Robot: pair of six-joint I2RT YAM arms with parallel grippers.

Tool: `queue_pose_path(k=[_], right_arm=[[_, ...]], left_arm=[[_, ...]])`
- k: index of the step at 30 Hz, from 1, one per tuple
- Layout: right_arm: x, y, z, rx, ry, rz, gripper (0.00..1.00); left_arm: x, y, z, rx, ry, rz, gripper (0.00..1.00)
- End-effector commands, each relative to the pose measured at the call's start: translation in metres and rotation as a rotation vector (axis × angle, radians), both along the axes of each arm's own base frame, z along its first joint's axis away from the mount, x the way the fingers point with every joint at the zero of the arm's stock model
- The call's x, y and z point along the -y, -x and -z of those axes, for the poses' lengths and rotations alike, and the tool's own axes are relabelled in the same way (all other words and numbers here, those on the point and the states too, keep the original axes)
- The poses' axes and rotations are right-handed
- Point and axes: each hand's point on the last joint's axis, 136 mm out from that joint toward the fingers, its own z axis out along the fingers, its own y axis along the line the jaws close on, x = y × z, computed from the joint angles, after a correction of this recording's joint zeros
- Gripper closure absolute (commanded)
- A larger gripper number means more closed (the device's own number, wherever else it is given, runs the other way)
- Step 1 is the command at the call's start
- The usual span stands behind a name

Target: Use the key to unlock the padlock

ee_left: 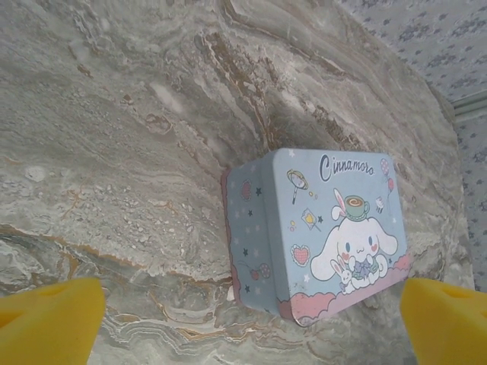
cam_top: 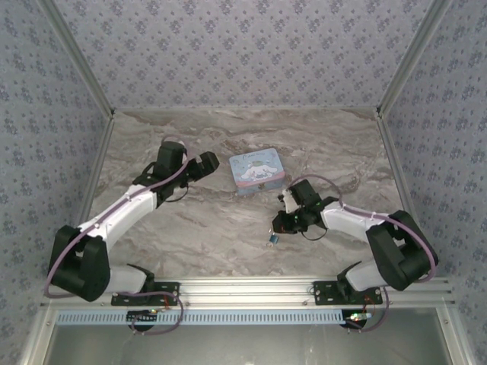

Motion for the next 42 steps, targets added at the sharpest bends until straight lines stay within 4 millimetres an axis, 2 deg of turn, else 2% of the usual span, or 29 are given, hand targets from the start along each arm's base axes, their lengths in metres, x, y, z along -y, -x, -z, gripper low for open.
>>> queue_pose_path(k=[1,6,10,16,22,27,30,33,36,40,42], right_arm=[[0.005,-0.017,-0.005,0.071,0.008,0.028,0.80],[0.028,-0.039,-0.023,0.190,0.043,0.096,0.69],[0.050,-0.054,-0.056,0.339,0.094,0.137,0.59],[0.094,-0.062,-0.104,0.555,0.169,0.259,0.43],[0.138,-0.070,-0.133,0.703,0.172,0.459,0.31],[0.164,-0.078,-0.144,0.751,0.193,0.556,0.26],[0.177,-0.083,-0.151,0.778,0.200,0.603,0.19],[0.192,-0.087,-0.162,0.813,0.214,0.650,0.05],[0.209,-0.088,-0.167,0.838,0.249,0.702,0.00],[0.227,-0.093,-0.161,0.907,0.321,0.712,0.00],[0.233,-0.095,-0.148,0.935,0.390,0.681,0.00]], left_arm=[[-0.014,0.005,-0.011,0.032,-0.029,-0.018,0.01],[-0.034,0.009,-0.031,0.085,-0.073,-0.060,0.00],[-0.054,0.015,-0.048,0.149,-0.153,-0.100,0.01],[-0.090,0.023,-0.065,0.239,-0.290,-0.204,0.01],[-0.130,0.027,-0.077,0.400,-0.446,-0.353,0.01],[-0.142,0.024,-0.073,0.483,-0.570,-0.370,0.01],[-0.146,0.022,-0.066,0.471,-0.652,-0.350,0.01],[-0.148,0.018,-0.060,0.459,-0.677,-0.345,0.01],[-0.153,0.014,-0.051,0.448,-0.713,-0.339,0.01],[-0.171,0.010,-0.033,0.399,-0.771,-0.374,0.01],[-0.179,0.009,-0.023,0.371,-0.787,-0.390,0.00]])
